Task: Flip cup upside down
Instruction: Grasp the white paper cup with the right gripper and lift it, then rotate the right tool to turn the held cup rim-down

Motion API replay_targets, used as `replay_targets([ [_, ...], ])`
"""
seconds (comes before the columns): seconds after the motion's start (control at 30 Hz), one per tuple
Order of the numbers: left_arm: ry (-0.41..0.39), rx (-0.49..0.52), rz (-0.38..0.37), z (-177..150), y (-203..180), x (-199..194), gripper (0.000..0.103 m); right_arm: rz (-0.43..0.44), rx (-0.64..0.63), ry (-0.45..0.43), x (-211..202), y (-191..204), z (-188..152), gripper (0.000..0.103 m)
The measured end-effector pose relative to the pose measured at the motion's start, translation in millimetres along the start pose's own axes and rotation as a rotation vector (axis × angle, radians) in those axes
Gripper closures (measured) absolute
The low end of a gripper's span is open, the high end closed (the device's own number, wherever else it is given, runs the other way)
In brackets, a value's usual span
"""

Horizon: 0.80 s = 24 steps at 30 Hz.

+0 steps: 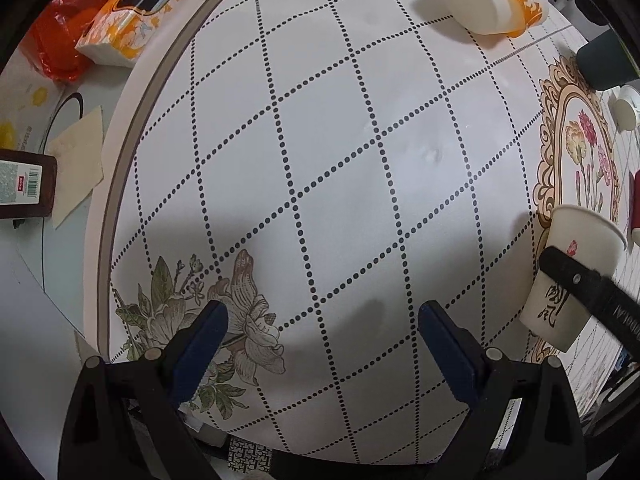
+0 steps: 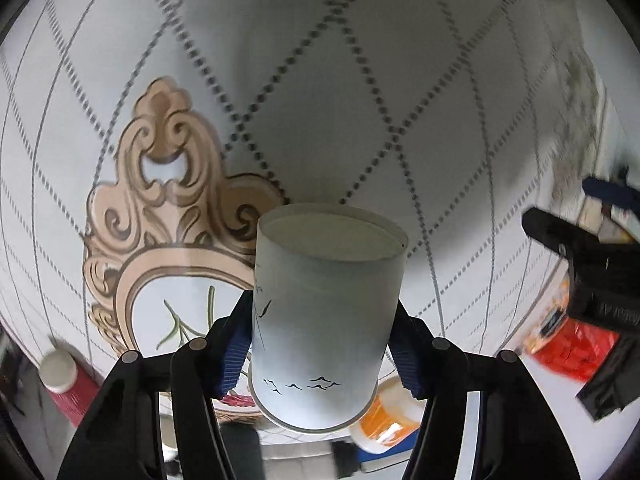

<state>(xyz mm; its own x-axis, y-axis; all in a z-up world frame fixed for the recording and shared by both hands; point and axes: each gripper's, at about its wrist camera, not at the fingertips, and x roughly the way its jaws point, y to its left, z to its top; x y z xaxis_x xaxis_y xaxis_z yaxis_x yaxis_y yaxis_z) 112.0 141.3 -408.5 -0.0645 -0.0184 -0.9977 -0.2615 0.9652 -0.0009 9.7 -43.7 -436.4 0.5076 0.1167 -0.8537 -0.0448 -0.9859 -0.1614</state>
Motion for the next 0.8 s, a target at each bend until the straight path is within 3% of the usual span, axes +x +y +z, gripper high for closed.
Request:
replay_targets([
  [0.23, -0.022, 0.022, 0.020, -8, 8, -17, 0.006, 0.105, 0.314, 0.037, 1, -32, -5, 0.040],
  [0.47, -0.042, 0.058, 0.032, -11, -13, -30, 0.006, 0.327, 0.774, 0.066, 8, -63, -27, 0.040],
  [0.8, -0.043, 0.093, 0.021, -13, -46, -41, 0.006, 0.652, 1.383, 0.094, 25, -47, -78, 0.039],
])
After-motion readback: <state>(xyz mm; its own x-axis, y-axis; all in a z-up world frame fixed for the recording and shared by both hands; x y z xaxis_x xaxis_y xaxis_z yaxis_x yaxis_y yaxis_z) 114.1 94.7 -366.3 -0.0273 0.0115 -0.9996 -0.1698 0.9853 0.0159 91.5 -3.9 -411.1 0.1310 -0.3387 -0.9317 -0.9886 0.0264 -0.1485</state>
